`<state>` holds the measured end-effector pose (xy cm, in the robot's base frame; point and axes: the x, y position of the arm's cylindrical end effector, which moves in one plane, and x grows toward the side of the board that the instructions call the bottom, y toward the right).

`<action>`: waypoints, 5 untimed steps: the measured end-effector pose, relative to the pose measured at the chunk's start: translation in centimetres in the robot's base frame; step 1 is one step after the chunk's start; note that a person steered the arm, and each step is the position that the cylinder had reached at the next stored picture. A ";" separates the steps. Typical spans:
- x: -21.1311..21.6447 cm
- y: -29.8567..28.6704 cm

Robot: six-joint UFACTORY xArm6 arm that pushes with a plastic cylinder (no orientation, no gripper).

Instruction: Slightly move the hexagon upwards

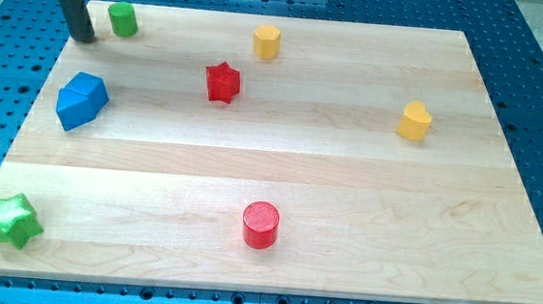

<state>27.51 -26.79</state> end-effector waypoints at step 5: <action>3.1 23.7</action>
